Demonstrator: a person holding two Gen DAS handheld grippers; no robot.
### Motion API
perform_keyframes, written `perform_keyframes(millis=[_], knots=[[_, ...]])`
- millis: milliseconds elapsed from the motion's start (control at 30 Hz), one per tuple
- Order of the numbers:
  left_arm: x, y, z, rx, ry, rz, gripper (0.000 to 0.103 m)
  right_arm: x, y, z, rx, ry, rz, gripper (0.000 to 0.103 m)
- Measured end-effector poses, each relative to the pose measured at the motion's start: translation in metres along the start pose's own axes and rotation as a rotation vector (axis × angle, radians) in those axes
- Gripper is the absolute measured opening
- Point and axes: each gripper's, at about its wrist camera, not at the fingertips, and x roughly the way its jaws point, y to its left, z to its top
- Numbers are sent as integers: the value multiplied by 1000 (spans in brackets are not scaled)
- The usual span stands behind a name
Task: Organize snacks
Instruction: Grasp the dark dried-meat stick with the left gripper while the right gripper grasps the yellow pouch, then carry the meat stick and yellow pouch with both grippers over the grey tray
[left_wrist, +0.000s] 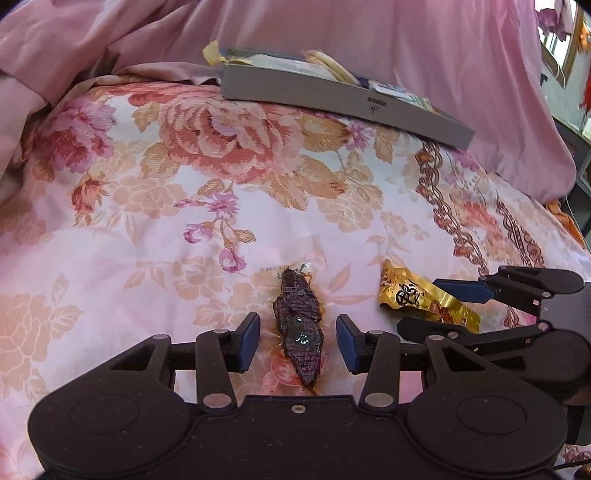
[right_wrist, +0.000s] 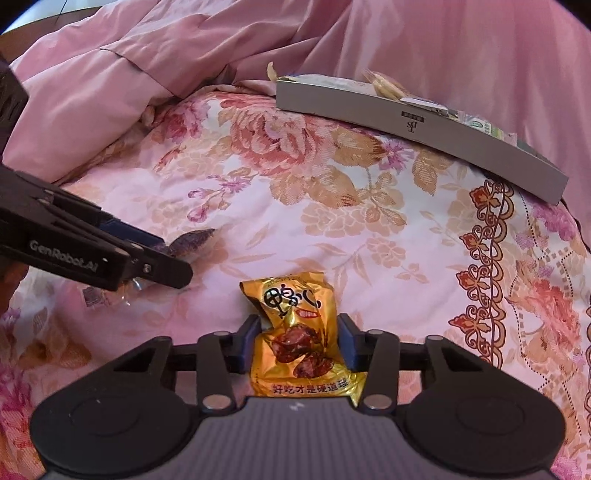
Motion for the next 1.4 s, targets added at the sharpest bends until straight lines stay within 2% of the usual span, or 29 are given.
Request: perform_keyframes(millis=[100, 200, 267, 567, 767, 800, 833, 900, 1033, 1267, 1400], knots=[[0, 0, 0, -4, -3, 2, 47, 6, -15, 5, 79, 26, 50, 60], [0, 1, 0, -8, -10, 7, 47, 7, -18, 6, 89, 24, 64, 51], [-1, 2, 1, -11, -17, 9, 47, 3, -15, 4, 92, 1, 65, 41], [-6, 2, 3, -18, -51, 15, 47, -8, 1, 6, -8, -47, -16, 30], [-6, 3, 2, -25, -48, 17, 47, -7, 5, 6, -50, -47, -47, 28], [-6, 3, 2, -25, -49, 16, 47, -8, 4, 6, -45, -51, -50, 26], [-6, 3, 2, -25, -51, 16, 47, -9, 3, 7, -45, -58, -56, 18], [-5, 3, 2, -26, -50, 15, 47, -12, 3, 8, -66, -82, -73, 18], [-6, 3, 2, -29, -51, 15, 47, -10, 3, 10, -85, -73, -77, 18], [-6, 0, 0, -27, -54, 10, 47, 13, -1, 11, -104, 1, -131, 25], [-7, -1, -2, -25, -60, 8, 47, 15, 1, 12, -148, -13, -139, 19]])
